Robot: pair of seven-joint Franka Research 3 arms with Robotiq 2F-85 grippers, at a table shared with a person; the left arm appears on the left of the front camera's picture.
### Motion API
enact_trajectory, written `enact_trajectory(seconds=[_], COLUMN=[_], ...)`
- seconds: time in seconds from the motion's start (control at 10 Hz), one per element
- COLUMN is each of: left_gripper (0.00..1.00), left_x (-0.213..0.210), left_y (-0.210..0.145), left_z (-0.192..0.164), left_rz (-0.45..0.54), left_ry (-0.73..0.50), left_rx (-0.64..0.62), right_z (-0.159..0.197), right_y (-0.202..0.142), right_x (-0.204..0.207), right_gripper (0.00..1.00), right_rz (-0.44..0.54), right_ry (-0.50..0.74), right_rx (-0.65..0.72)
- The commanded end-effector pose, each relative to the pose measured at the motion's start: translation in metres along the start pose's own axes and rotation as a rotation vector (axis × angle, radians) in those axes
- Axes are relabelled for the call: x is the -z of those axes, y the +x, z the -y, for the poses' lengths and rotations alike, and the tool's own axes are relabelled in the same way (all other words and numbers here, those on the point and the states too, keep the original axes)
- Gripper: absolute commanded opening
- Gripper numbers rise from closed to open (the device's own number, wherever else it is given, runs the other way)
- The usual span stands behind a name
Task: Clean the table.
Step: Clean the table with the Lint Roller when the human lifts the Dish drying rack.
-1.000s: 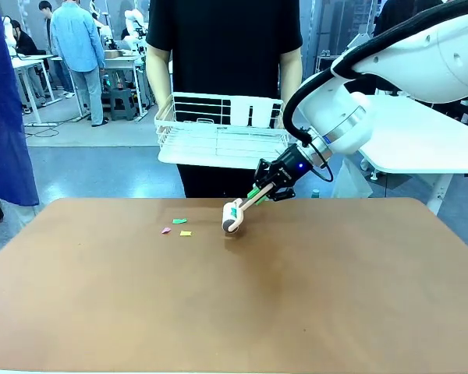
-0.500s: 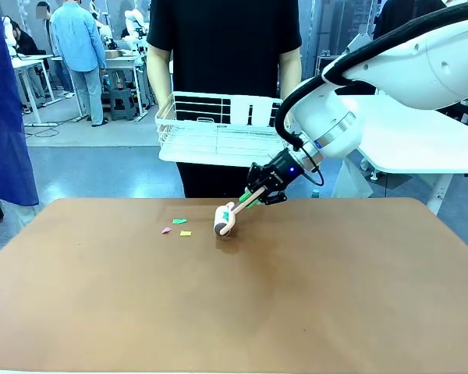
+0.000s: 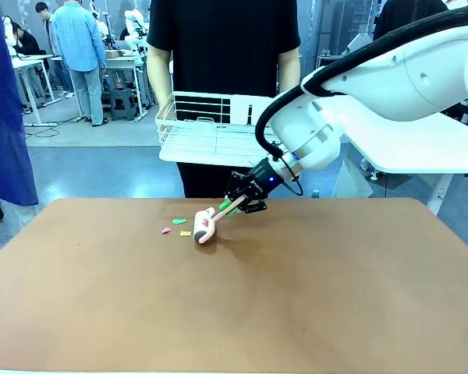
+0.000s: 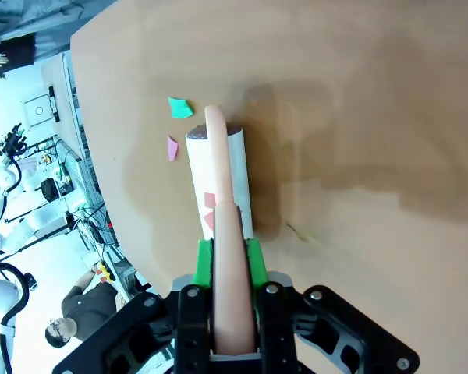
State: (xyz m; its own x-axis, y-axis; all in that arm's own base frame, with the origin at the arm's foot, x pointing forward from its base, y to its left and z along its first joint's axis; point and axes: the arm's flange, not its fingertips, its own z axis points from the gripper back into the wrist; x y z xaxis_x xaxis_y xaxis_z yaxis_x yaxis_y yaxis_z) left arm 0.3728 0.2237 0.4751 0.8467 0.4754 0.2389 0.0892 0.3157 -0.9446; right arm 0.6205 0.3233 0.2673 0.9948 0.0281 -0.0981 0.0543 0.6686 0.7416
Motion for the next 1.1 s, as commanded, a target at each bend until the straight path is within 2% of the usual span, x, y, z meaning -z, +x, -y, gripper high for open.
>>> enact_trajectory(seconds=[0.0, 0.2, 0.6, 0.8, 1.0], left_gripper=[1.0, 1.0, 1.0, 1.0, 1.0], left_x=[-0.003, -0.003, -0.003, -0.003, -0.003], left_y=[0.0, 0.0, 0.0, 0.0, 0.0], left_z=[0.002, 0.002, 0.002, 0.002, 0.002], left_rz=[0.007, 0.007, 0.007, 0.007, 0.007], left_ry=[-0.002, -0.002, -0.002, -0.002, -0.002], left_rx=[0.004, 0.004, 0.004, 0.004, 0.004], right_z=[0.005, -0.021, -0.058, -0.076, -0.082], right_y=[-0.003, -0.005, -0.004, -0.004, -0.007], right_x=[0.046, 0.077, 0.135, 0.138, 0.12], right_gripper=[0.21, 0.21, 0.21, 0.21, 0.21], right_rz=[0.015, 0.057, -0.008, 0.024, 0.031], right_ry=[-0.033, -0.01, -0.044, -0.04, -0.004], right_rx=[0.003, 0.038, 0.051, 0.025, 0.012])
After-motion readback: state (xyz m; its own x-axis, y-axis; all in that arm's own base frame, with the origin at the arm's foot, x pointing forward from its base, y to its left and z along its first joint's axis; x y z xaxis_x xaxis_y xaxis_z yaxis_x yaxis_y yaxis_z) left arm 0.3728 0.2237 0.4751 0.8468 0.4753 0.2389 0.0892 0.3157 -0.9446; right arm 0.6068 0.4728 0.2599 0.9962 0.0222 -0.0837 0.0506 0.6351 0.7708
